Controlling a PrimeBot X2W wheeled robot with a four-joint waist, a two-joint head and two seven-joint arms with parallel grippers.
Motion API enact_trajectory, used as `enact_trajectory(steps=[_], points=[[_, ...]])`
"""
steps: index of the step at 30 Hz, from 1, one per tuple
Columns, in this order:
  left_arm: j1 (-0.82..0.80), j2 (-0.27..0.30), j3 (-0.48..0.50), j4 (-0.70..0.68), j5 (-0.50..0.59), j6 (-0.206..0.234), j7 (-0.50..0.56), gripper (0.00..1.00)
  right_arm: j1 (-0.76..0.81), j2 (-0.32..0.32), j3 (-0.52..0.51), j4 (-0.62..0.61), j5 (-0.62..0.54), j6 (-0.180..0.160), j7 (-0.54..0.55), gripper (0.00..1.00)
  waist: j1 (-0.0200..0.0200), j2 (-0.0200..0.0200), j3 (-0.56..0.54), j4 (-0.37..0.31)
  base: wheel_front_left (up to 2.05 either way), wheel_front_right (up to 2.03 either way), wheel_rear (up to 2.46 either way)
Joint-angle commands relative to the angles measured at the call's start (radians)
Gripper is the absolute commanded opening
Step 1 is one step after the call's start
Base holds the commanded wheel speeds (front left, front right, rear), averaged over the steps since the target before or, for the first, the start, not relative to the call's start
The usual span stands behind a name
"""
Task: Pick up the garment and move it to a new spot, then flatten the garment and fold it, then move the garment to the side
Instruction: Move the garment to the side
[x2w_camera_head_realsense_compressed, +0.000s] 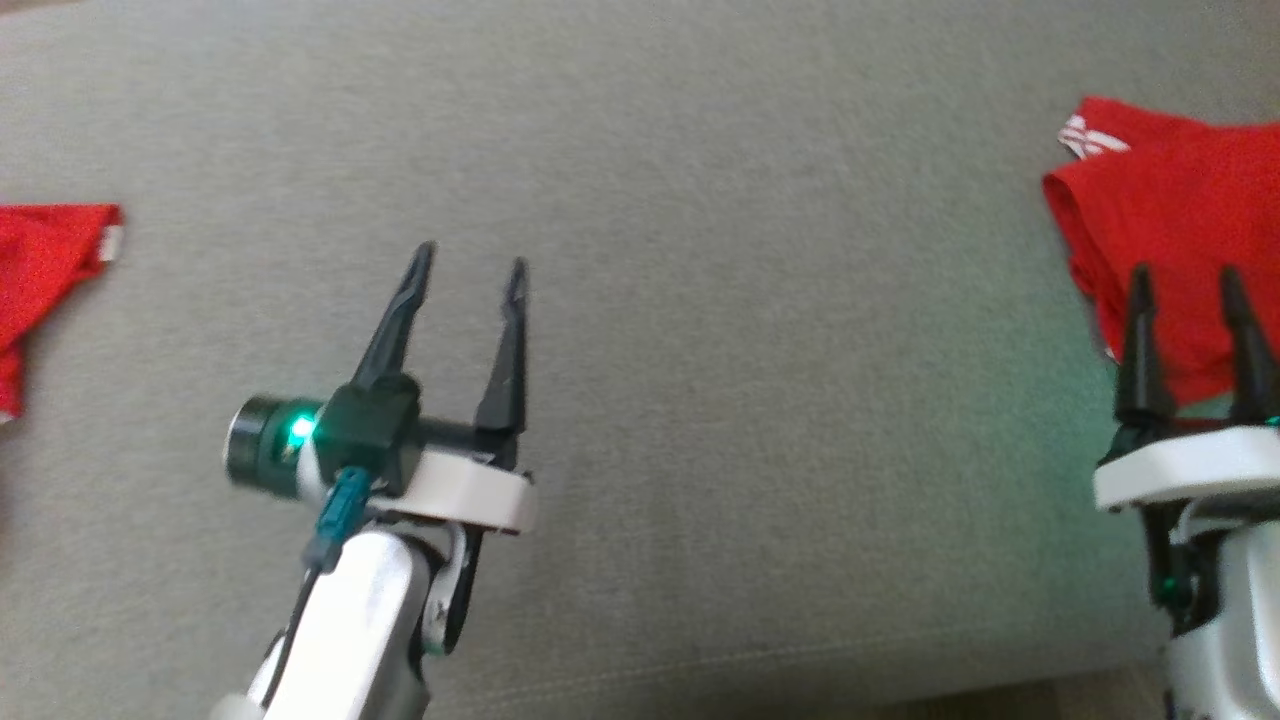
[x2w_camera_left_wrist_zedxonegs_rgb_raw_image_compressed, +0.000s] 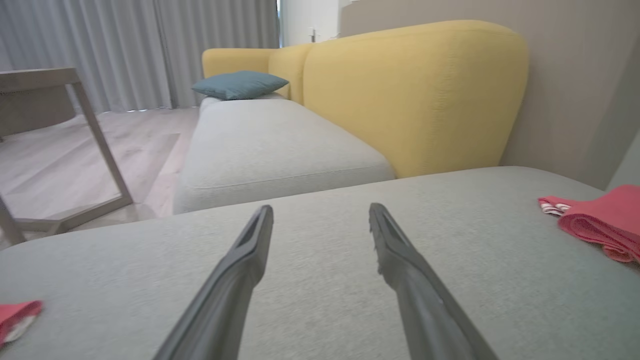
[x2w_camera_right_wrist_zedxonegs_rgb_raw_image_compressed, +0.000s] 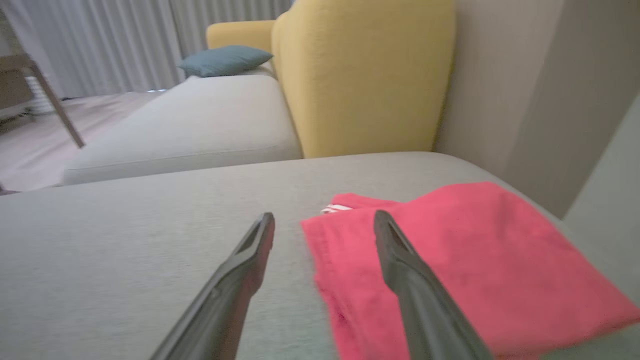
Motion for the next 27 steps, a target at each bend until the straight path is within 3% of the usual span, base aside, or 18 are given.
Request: enact_trajectory(steps=[1, 10, 19, 27], points=[[-0.005, 0.011, 0.042, -0.039, -0.004, 0.009, -0.005, 1.00, 0.002, 0.001, 0.023, -0.054, -0.006, 0.007, 0.006, 1.00, 0.0000, 0.0000, -0.054, 0.054, 0.00, 0.00, 0.00], [0.107, 0.049, 0.162, -0.064, -0.024, 0.057, -0.005, 1.00, 0.124, 0.062, 0.103, -0.237, -0.004, 0.007, 0.086, 1.00, 0.0000, 0.0000, -0.138, 0.140, 0.00, 0.00, 0.00], [0.179, 0.096, 0.200, -0.025, -0.045, 0.010, -0.005, 1.00, 0.208, 0.079, 0.120, -0.306, -0.010, 0.007, 0.135, 1.00, 0.0000, 0.0000, -0.204, 0.157, 0.00, 0.00, 0.00], [0.240, 0.103, 0.195, 0.002, -0.048, -0.001, -0.005, 1.00, 0.291, 0.086, 0.107, -0.341, -0.008, 0.007, 0.172, 1.00, 0.0000, 0.0000, -0.266, 0.141, 0.00, 0.00, 0.00]])
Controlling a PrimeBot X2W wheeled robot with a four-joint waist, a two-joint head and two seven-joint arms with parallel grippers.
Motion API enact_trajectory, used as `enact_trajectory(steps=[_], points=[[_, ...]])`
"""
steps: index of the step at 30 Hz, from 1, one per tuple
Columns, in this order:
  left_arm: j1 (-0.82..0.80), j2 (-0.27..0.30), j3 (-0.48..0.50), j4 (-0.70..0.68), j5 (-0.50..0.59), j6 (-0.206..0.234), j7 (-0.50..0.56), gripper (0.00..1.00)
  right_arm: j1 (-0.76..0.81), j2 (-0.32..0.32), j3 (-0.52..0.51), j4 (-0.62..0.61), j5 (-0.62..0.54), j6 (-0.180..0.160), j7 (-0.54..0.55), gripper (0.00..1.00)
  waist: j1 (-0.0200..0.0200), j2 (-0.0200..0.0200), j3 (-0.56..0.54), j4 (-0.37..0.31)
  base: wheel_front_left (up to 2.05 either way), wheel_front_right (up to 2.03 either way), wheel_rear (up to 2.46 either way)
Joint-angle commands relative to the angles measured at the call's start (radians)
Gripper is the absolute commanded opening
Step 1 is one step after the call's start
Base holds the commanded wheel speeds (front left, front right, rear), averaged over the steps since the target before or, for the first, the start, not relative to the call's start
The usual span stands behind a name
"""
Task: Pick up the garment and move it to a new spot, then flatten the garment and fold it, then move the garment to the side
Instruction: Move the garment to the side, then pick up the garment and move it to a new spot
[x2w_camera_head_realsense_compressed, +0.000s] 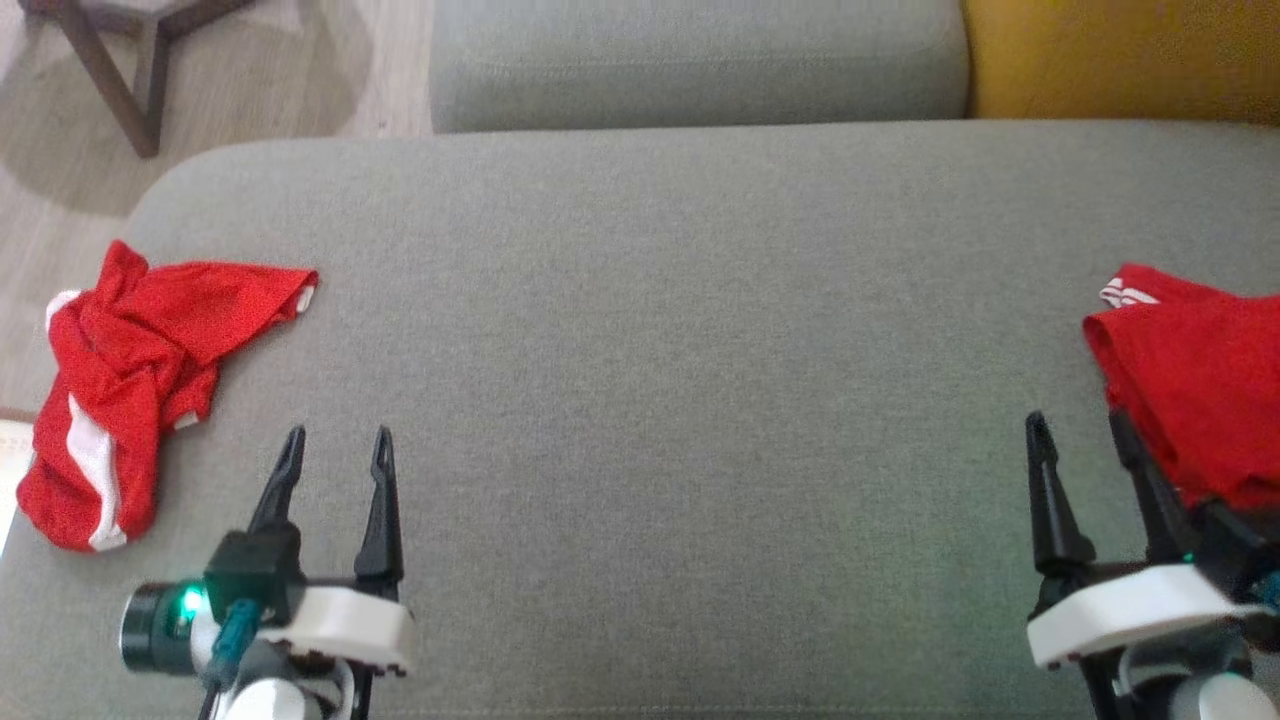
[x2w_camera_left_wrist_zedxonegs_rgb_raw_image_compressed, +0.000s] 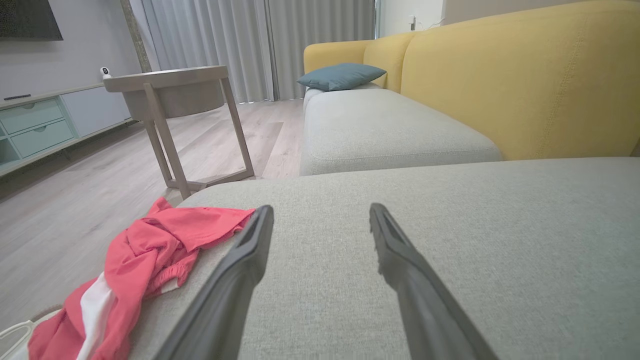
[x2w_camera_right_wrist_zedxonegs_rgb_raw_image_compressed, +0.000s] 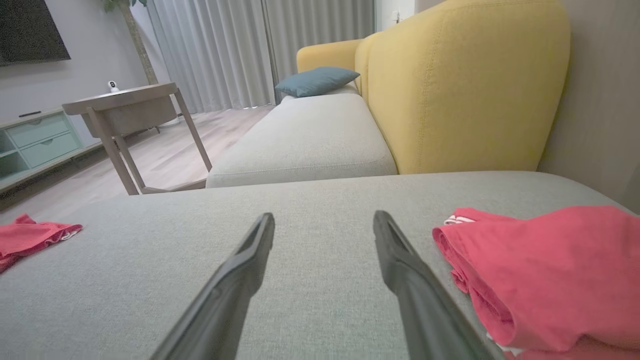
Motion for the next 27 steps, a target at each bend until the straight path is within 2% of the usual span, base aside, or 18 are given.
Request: enact_trajectory(steps=[1, 27], points=[[-0.020, 0.022, 0.033, -0.021, -0.012, 0.001, -0.005, 1.00, -0.007, -0.004, 0.019, -0.044, -0.004, 0.007, 0.009, 1.00, 0.0000, -0.0001, -0.022, -0.007, 0.00, 0.00, 0.00], [-0.012, 0.030, 0.018, 0.005, -0.033, -0.004, -0.005, 1.00, 0.027, -0.001, 0.005, -0.067, 0.004, 0.007, 0.024, 1.00, 0.0000, -0.0001, -0.035, -0.011, 0.00, 0.00, 0.00]])
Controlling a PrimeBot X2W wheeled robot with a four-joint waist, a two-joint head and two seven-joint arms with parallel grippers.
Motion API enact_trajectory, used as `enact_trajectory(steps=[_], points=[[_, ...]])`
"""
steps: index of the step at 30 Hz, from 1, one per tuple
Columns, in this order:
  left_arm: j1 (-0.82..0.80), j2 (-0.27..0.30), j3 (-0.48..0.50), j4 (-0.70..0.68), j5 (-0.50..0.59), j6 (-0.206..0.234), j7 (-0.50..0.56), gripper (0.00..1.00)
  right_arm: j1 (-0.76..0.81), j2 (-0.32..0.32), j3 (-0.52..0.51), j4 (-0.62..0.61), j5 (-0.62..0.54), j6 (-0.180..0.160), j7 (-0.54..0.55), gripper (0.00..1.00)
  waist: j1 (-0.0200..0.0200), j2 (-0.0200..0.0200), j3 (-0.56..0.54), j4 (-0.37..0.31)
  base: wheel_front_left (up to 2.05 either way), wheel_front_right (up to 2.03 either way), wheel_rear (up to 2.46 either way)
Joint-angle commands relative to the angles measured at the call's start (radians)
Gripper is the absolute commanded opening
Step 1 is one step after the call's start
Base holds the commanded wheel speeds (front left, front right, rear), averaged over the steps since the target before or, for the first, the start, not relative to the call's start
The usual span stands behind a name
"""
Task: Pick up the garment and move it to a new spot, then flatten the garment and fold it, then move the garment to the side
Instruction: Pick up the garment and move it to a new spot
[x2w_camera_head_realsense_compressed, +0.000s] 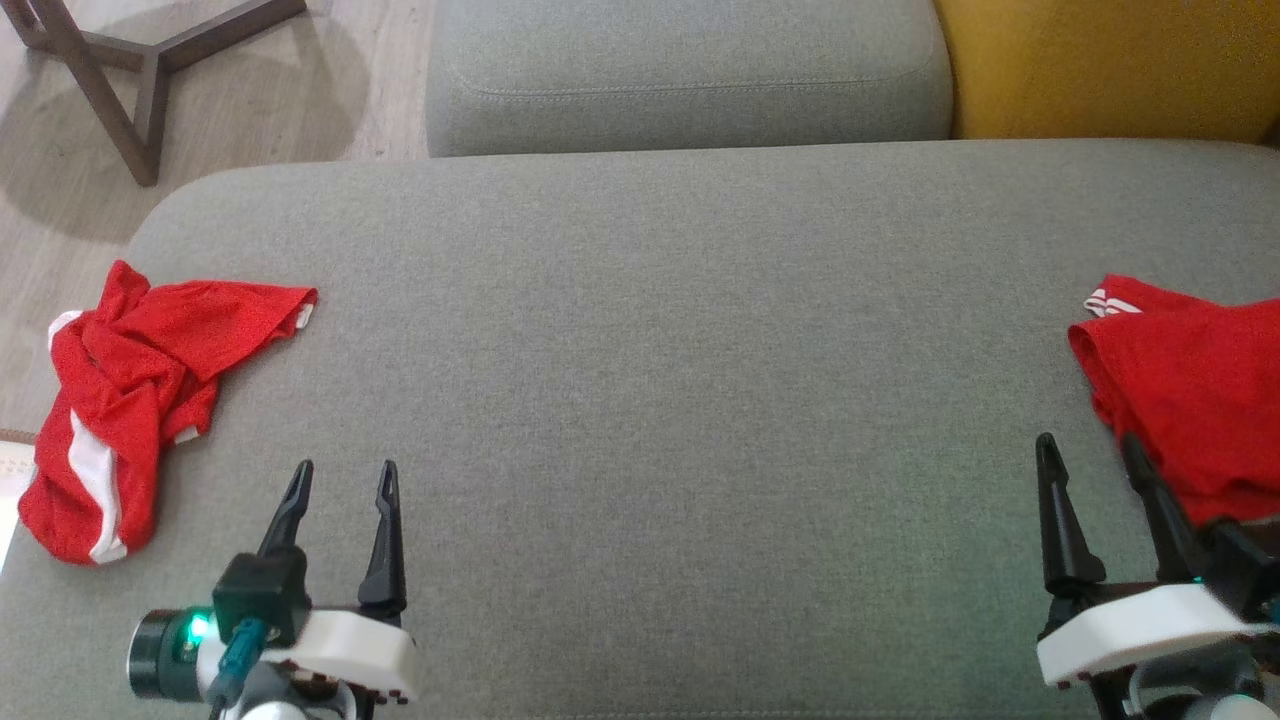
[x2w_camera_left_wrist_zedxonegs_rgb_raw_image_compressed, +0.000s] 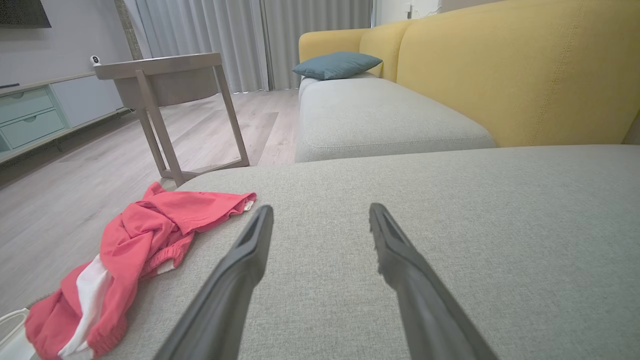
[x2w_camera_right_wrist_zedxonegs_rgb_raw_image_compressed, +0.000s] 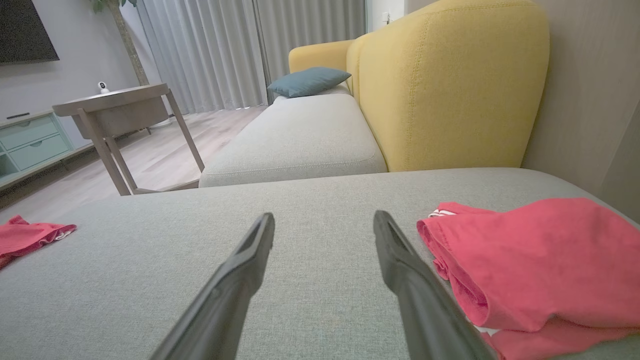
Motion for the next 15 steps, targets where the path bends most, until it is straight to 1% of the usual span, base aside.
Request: enact_trajectory(steps=[1, 5, 9, 12, 15], points=[[-0.052, 0.018, 0.038, -0.027, -0.009, -0.004, -0.005, 1.00, -0.027, -0.006, 0.021, -0.041, 0.004, 0.007, 0.000, 1.00, 0.0000, -0.0001, 0.000, 0.000, 0.00, 0.00, 0.00], [-0.054, 0.016, 0.037, -0.027, -0.010, -0.004, -0.005, 1.00, -0.027, -0.006, 0.020, -0.044, 0.003, 0.007, 0.002, 1.00, 0.0000, -0.0001, 0.001, 0.003, 0.00, 0.00, 0.00], [-0.064, 0.014, 0.036, -0.035, -0.007, -0.005, -0.005, 1.00, -0.025, -0.006, 0.012, -0.055, -0.007, 0.007, 0.005, 1.00, 0.0000, -0.0001, 0.004, 0.021, 0.00, 0.00, 0.00], [-0.076, 0.012, 0.038, -0.040, -0.005, -0.006, -0.005, 1.00, -0.023, -0.006, 0.011, -0.073, -0.009, 0.007, 0.009, 1.00, 0.0000, -0.0001, 0.008, 0.051, 0.00, 0.00, 0.00], [-0.094, 0.008, 0.040, -0.054, 0.001, -0.008, -0.005, 1.00, -0.025, -0.006, 0.010, -0.095, -0.012, 0.007, 0.013, 1.00, 0.0000, -0.0001, 0.016, 0.096, 0.00, 0.00, 0.00]])
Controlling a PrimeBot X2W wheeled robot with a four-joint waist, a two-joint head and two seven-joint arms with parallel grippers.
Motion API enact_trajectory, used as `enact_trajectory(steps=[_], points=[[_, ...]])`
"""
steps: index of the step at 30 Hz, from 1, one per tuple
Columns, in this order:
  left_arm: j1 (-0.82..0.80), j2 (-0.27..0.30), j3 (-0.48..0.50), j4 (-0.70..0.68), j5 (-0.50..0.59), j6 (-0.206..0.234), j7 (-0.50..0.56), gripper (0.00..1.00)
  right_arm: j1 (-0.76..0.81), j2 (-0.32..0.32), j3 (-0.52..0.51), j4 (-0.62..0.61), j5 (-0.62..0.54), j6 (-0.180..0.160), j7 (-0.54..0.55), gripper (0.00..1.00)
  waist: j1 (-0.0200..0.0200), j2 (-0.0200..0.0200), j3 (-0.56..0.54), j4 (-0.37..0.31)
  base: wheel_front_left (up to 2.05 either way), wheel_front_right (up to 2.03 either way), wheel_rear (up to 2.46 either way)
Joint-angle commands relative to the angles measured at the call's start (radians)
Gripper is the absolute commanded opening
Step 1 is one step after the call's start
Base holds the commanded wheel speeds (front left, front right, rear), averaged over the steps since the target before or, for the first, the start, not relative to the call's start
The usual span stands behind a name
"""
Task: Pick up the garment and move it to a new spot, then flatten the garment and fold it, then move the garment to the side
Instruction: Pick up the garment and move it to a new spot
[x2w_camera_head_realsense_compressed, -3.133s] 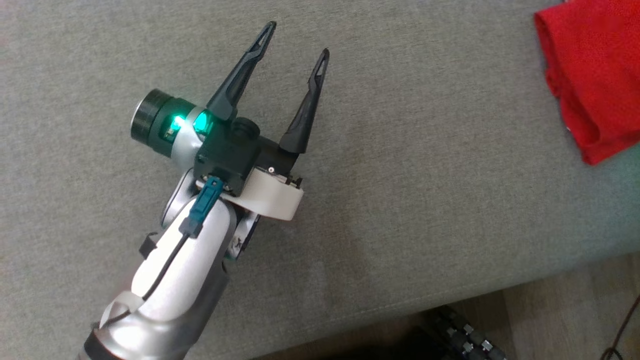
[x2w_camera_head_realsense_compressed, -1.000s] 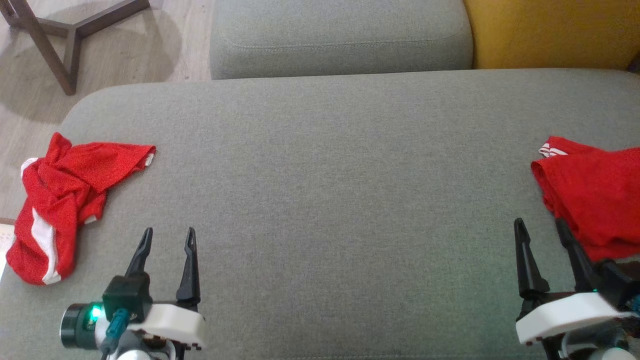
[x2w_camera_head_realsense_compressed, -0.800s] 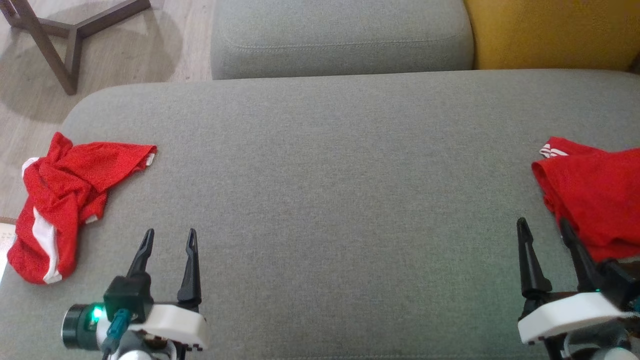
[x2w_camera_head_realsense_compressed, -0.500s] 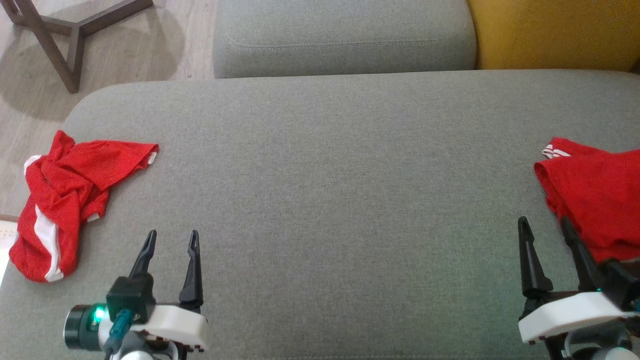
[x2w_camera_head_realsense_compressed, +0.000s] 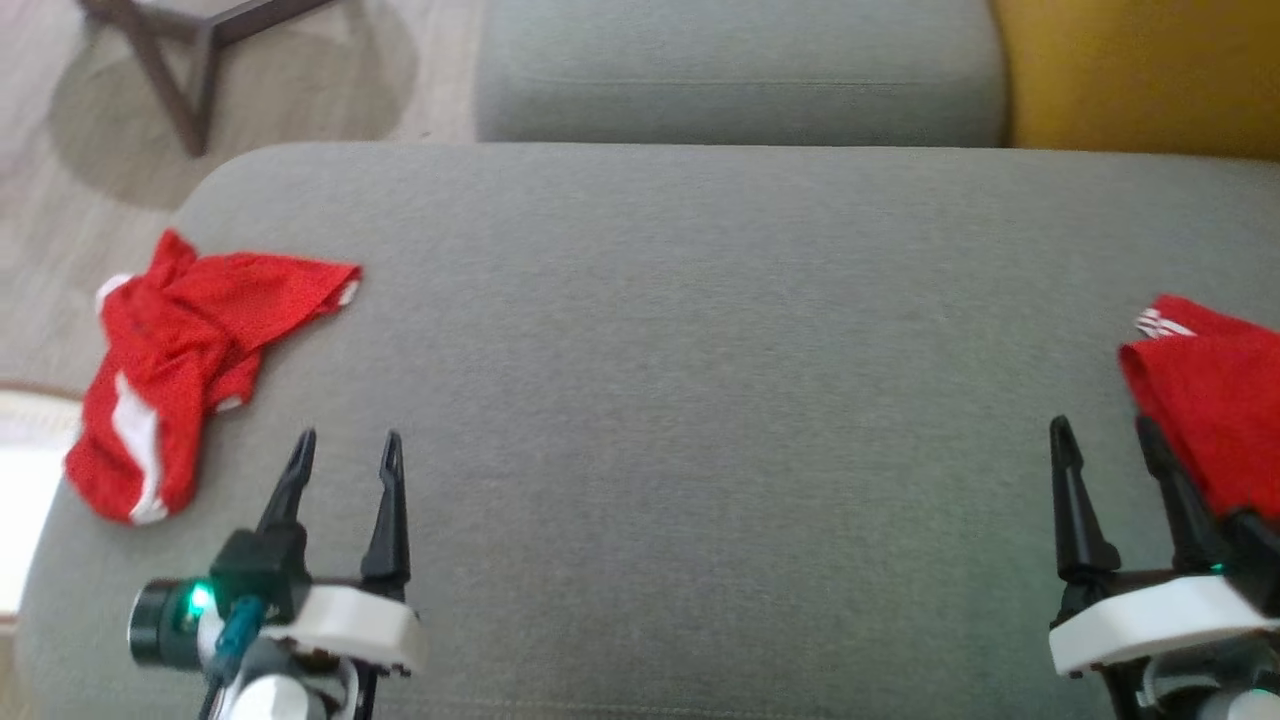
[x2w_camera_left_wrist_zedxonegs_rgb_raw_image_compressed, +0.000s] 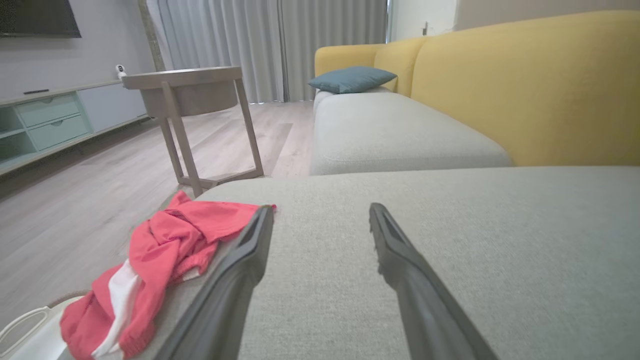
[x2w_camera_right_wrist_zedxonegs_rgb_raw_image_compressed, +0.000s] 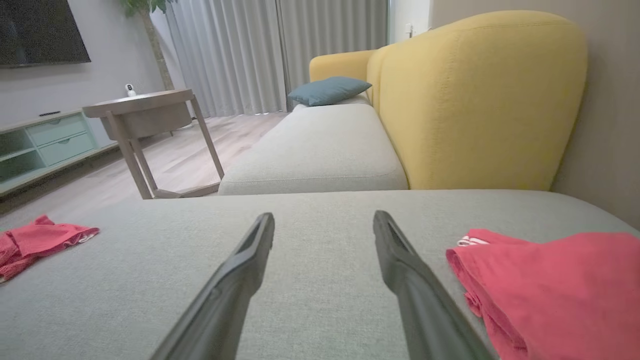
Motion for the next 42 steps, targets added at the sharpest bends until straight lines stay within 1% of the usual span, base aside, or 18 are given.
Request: enact_trajectory(steps=[1, 12, 13, 17, 22, 27, 32, 34, 38, 42], points=[[-0.074, 0.009, 0.042, -0.043, 0.005, -0.002, -0.005, 1.00, -0.026, -0.006, 0.019, -0.053, -0.010, 0.007, 0.002, 1.00, 0.0000, -0.0001, 0.010, 0.055, 0.00, 0.00, 0.00], [-0.123, -0.003, 0.075, -0.067, 0.020, -0.025, -0.005, 1.00, -0.043, -0.006, 0.058, -0.109, -0.029, 0.007, 0.041, 1.00, 0.0000, -0.0001, 0.020, 0.272, 0.00, 0.00, 0.00], [-0.123, -0.003, 0.075, -0.067, 0.020, -0.025, -0.005, 1.00, -0.043, -0.006, 0.058, -0.109, -0.029, 0.007, 0.041, 1.00, 0.0000, -0.0001, 0.020, 0.272, 0.00, 0.00, 0.00], [-0.127, -0.004, 0.093, -0.073, 0.023, -0.037, -0.005, 1.00, -0.054, -0.006, 0.073, -0.111, -0.034, 0.007, 0.048, 1.00, 0.0000, -0.0001, 0.020, 0.331, 0.00, 0.00, 0.00], [-0.127, -0.006, 0.113, -0.085, 0.030, -0.053, -0.005, 1.00, -0.063, -0.006, 0.079, -0.112, -0.034, 0.007, 0.052, 1.00, 0.0000, -0.0001, 0.027, 0.373, 0.00, 0.00, 0.00], [-0.126, -0.015, 0.141, -0.097, 0.040, -0.058, -0.005, 1.00, -0.074, -0.006, 0.087, -0.115, -0.036, 0.007, 0.056, 1.00, 0.0000, -0.0001, 0.049, 0.376, 0.00, 0.00, 0.00], [-0.144, -0.035, 0.174, -0.098, 0.051, -0.053, -0.005, 1.00, -0.097, -0.016, 0.094, -0.138, -0.036, 0.007, 0.074, 1.00, 0.0000, -0.0001, 0.106, 0.346, 0.00, 0.00, 0.00], [-0.173, -0.049, 0.182, -0.087, 0.049, -0.060, -0.005, 1.00, -0.110, -0.025, 0.093, -0.153, -0.036, 0.007, 0.085, 1.00, 0.0000, -0.0001, 0.142, 0.331, 0.00, 0.00, 0.00], [-0.265, -0.075, 0.199, -0.006, 0.037, -0.086, -0.005, 1.00, -0.148, -0.055, 0.096, -0.191, -0.037, 0.007, 0.113, 1.00, 0.0000, -0.0001, 0.238, 0.294, 0.00, 0.00, 0.00], [-0.391, -0.091, 0.228, 0.147, 0.013, -0.121, -0.005, 1.00, -0.193, -0.089, 0.098, -0.229, -0.035, 0.007, 0.138, 1.00, 0.0000, -0.0001, 0.350, 0.251, 0.00, 0.00, 0.00]])
